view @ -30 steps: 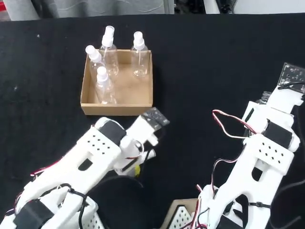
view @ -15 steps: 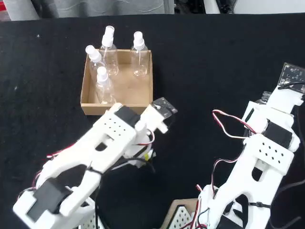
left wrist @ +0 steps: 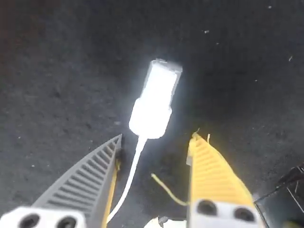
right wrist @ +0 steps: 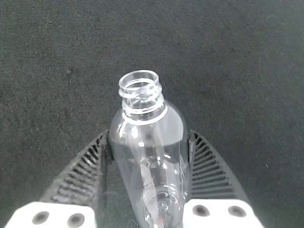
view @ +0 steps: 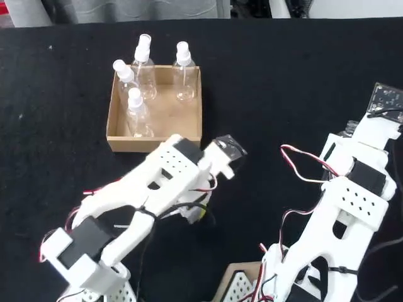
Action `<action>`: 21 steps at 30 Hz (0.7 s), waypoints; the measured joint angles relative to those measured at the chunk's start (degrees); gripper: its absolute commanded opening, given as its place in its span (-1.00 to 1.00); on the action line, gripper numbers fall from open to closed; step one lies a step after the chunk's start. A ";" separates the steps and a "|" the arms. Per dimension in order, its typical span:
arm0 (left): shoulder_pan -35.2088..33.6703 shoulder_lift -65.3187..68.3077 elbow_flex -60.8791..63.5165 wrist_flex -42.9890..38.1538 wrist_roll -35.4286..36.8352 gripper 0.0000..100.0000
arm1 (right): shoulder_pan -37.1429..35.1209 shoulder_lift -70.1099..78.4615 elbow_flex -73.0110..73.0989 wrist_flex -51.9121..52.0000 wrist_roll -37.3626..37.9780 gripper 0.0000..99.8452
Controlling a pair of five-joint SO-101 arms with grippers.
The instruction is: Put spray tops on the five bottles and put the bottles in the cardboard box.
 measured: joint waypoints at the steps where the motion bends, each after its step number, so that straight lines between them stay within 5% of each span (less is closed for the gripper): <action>1: 0.26 0.62 0.00 -0.35 0.00 -0.60 | 0.00 0.00 0.00 0.00 0.00 -0.81; 21: 0.53 12.57 -5.98 -2.90 0.00 -0.70 | 0.00 0.00 0.00 0.00 0.00 -0.81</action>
